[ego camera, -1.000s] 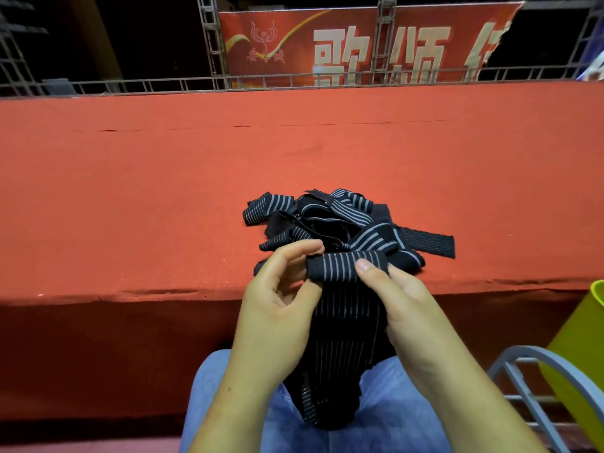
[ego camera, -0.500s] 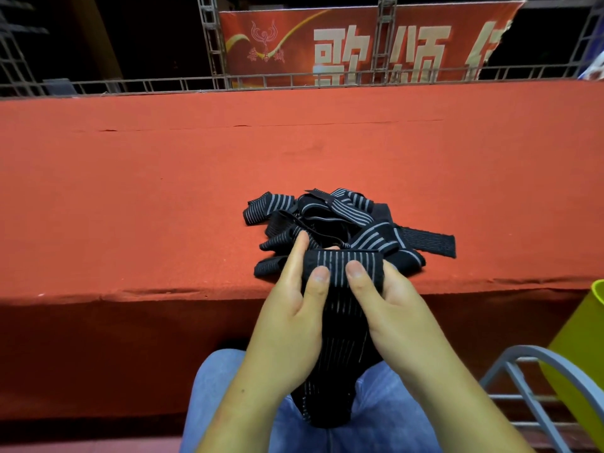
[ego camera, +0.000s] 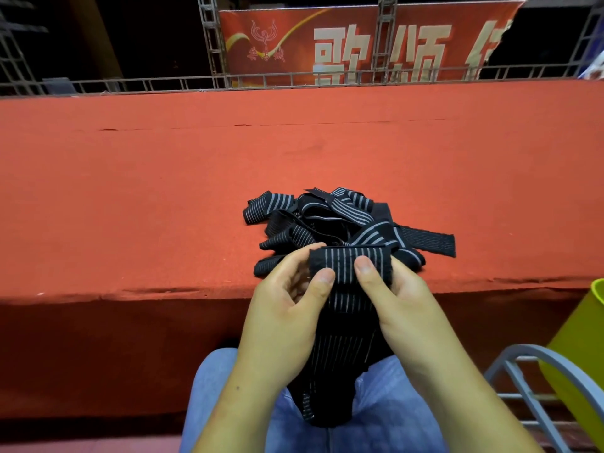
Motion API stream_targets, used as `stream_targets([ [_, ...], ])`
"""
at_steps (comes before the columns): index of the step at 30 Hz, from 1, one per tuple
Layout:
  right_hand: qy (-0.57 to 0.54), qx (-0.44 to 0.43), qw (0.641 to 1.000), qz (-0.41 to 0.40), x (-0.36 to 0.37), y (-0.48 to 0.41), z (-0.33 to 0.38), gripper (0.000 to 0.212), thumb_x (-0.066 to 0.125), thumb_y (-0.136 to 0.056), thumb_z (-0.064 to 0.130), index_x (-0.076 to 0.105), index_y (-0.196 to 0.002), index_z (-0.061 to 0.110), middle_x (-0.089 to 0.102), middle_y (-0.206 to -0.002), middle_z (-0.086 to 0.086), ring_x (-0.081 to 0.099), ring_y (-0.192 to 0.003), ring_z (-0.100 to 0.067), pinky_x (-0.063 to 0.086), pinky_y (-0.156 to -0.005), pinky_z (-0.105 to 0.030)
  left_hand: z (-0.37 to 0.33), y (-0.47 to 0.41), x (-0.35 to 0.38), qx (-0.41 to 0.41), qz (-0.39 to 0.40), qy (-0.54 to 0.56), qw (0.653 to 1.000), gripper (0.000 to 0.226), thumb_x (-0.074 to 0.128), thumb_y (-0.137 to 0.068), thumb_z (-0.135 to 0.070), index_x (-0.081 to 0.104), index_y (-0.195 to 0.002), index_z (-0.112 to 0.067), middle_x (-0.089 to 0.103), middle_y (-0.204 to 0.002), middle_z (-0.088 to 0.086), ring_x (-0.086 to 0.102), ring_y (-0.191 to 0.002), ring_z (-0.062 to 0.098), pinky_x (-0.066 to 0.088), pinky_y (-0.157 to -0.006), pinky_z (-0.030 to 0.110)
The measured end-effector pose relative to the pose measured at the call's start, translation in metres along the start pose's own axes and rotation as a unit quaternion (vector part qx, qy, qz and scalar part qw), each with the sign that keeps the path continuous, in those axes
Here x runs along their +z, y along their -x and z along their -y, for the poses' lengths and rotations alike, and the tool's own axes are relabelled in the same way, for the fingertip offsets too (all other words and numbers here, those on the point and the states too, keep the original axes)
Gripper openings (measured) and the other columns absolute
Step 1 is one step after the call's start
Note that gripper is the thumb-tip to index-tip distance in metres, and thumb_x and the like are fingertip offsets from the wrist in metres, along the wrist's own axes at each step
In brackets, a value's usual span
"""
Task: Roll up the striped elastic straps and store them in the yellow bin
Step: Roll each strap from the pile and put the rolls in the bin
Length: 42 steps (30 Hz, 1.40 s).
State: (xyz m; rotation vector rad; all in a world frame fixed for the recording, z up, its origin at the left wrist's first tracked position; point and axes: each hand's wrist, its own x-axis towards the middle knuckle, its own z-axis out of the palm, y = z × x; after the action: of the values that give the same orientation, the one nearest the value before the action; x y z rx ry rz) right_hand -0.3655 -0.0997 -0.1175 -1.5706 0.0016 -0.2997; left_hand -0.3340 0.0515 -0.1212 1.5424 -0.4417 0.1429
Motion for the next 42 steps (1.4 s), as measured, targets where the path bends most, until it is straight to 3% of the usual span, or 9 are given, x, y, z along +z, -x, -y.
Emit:
stream_targets([
  [8, -0.024, 0.045, 0.999, 0.017, 0.000, 0.002, 0.004, 0.047, 0.058, -0.088, 0.058, 0.079, -0.111, 0.022, 0.081, -0.110, 0.008, 0.075, -0.109, -0.007, 0.055, -0.103, -0.038, 0.000, 0.000, -0.003, 0.013, -0.030, 0.020, 0.999, 0.033, 0.064, -0.100, -0.005, 0.067, -0.124, -0.026, 0.076, -0.117, -0.009, 0.070, -0.115, 0.009, 0.052, -0.099, 0.029],
  [12, -0.026, 0.086, 0.995, 0.040, 0.000, 0.002, 0.006, 0.067, 0.058, -0.082, 0.079, 0.081, -0.113, 0.025, 0.081, -0.113, 0.005, 0.075, -0.112, -0.012, 0.052, -0.110, -0.046, 0.000, -0.001, -0.004, 0.030, -0.043, 0.019, 0.998, 0.038, 0.064, -0.097, 0.003, 0.068, -0.120, -0.029, 0.076, -0.113, -0.007, 0.071, -0.111, 0.011, 0.052, -0.095, 0.023],
  [15, -0.023, 0.100, 0.994, 0.049, -0.001, 0.003, 0.009, 0.065, 0.049, -0.080, 0.084, 0.082, -0.108, 0.035, 0.081, -0.112, 0.009, 0.075, -0.111, -0.007, 0.051, -0.110, -0.043, 0.000, -0.001, -0.004, 0.038, -0.044, 0.009, 0.998, 0.041, 0.063, -0.096, 0.006, 0.070, -0.115, -0.030, 0.076, -0.111, -0.006, 0.071, -0.109, 0.012, 0.051, -0.094, 0.025],
  [18, -0.004, 0.097, 0.994, 0.045, -0.001, 0.002, 0.010, 0.071, 0.048, -0.074, 0.097, 0.080, -0.107, 0.042, 0.081, -0.115, 0.003, 0.075, -0.113, -0.014, 0.051, -0.111, -0.051, 0.001, 0.000, -0.004, 0.040, -0.040, -0.006, 0.998, 0.041, 0.064, -0.095, 0.005, 0.072, -0.113, -0.030, 0.075, -0.107, -0.009, 0.068, -0.096, 0.009, 0.049, -0.088, 0.024],
  [23, -0.032, 0.088, 0.995, 0.039, -0.002, 0.000, 0.010, 0.058, 0.056, -0.090, 0.075, 0.080, -0.117, 0.031, 0.080, -0.117, 0.005, 0.073, -0.117, -0.013, 0.047, -0.114, -0.050, -0.002, -0.001, -0.002, 0.047, -0.027, 0.007, 0.998, 0.044, 0.062, -0.093, 0.012, 0.073, -0.105, -0.029, 0.073, -0.125, -0.013, 0.066, -0.120, 0.008, 0.049, -0.101, 0.023],
  [28, -0.046, 0.081, 0.996, 0.000, -0.004, -0.002, 0.007, 0.033, 0.055, -0.106, 0.039, 0.080, -0.117, 0.020, 0.081, -0.114, -0.003, 0.075, -0.115, -0.021, 0.048, -0.114, -0.054, -0.003, 0.000, 0.000, 0.034, -0.001, 0.037, 0.999, 0.046, 0.063, -0.091, 0.014, 0.073, -0.108, -0.028, 0.073, -0.125, -0.009, 0.066, -0.120, 0.008, 0.050, -0.098, 0.020],
  [34, -0.034, 0.068, 0.997, -0.010, -0.007, -0.004, 0.006, 0.025, 0.054, -0.107, 0.020, 0.078, -0.116, 0.017, 0.081, -0.112, -0.004, 0.075, -0.111, -0.022, 0.051, -0.110, -0.053, -0.005, 0.001, 0.000, -0.006, 0.028, 0.044, 0.999, 0.043, 0.066, -0.090, -0.022, 0.062, -0.134, -0.026, 0.072, -0.125, -0.006, 0.067, -0.119, 0.008, 0.050, -0.100, 0.022],
  [38, -0.019, 0.048, 0.999, 0.011, -0.004, -0.003, 0.005, 0.021, 0.059, -0.104, 0.023, 0.075, -0.118, 0.018, 0.080, -0.115, -0.002, 0.074, -0.114, -0.020, 0.051, -0.110, -0.052, 0.003, 0.000, 0.001, -0.035, 0.045, 0.002, 0.998, 0.057, 0.059, -0.093, -0.051, 0.048, -0.148, -0.038, 0.063, -0.142, -0.011, 0.055, -0.135, 0.006, 0.041, -0.118, 0.038],
  [42, 0.002, 0.029, 0.999, 0.035, 0.000, -0.002, 0.005, 0.029, 0.064, -0.100, 0.044, 0.072, -0.120, 0.025, 0.080, -0.117, 0.005, 0.073, -0.114, -0.012, 0.052, -0.109, -0.047, 0.006, 0.002, 0.006, -0.046, 0.035, -0.033, 0.998, 0.056, 0.046, -0.097, -0.060, 0.039, -0.151, -0.047, 0.061, -0.142, -0.018, 0.055, -0.133, -0.001, 0.040, -0.118, 0.041],
])
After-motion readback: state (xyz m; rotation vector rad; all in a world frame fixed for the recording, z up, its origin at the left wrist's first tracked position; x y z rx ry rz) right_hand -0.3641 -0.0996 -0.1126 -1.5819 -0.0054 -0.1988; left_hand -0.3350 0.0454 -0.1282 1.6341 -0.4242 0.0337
